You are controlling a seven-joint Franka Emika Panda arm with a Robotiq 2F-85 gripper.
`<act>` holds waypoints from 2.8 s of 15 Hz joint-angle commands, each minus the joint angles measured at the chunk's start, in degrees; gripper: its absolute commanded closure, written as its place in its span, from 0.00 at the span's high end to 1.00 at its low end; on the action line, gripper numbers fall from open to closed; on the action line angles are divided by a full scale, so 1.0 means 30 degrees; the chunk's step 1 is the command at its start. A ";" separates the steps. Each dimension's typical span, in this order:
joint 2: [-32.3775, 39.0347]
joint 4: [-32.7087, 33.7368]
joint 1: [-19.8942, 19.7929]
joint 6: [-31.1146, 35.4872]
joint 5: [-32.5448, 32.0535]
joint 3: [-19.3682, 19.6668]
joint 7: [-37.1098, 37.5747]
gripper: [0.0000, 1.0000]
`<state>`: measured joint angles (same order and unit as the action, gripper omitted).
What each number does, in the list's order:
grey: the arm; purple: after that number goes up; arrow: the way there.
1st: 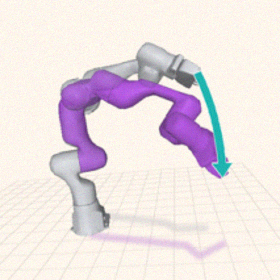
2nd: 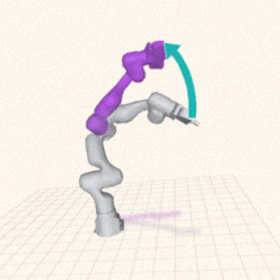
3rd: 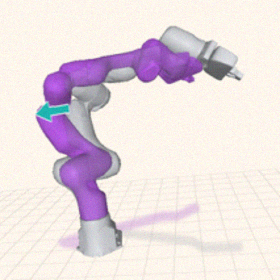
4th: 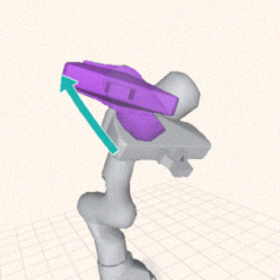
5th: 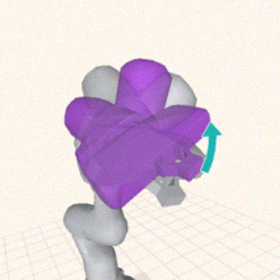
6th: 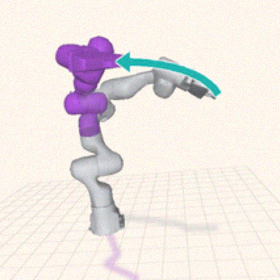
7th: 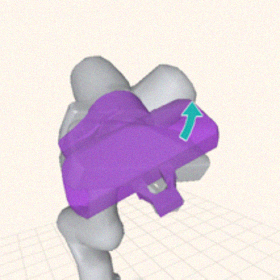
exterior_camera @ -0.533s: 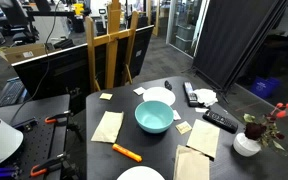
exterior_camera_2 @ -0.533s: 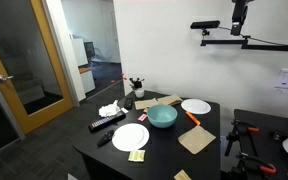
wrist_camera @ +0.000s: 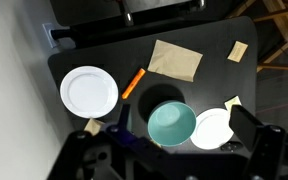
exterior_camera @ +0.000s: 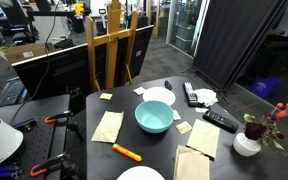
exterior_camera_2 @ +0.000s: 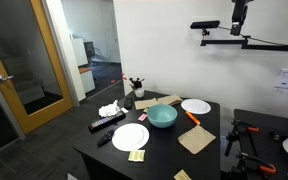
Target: Move the bowl to the left.
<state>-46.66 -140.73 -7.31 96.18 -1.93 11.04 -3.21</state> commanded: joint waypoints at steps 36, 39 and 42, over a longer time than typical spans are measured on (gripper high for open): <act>1.7563 0.2175 0.3288 1.4420 -0.3608 -0.4443 -0.0066 1.00; 1.8369 0.2134 0.3351 1.5332 -0.3701 -0.4378 0.0263 1.00; 1.9176 0.2164 0.3458 1.6425 -0.3770 -0.4292 0.0763 1.00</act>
<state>8.37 -135.29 2.36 142.77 -11.92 -2.23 -4.03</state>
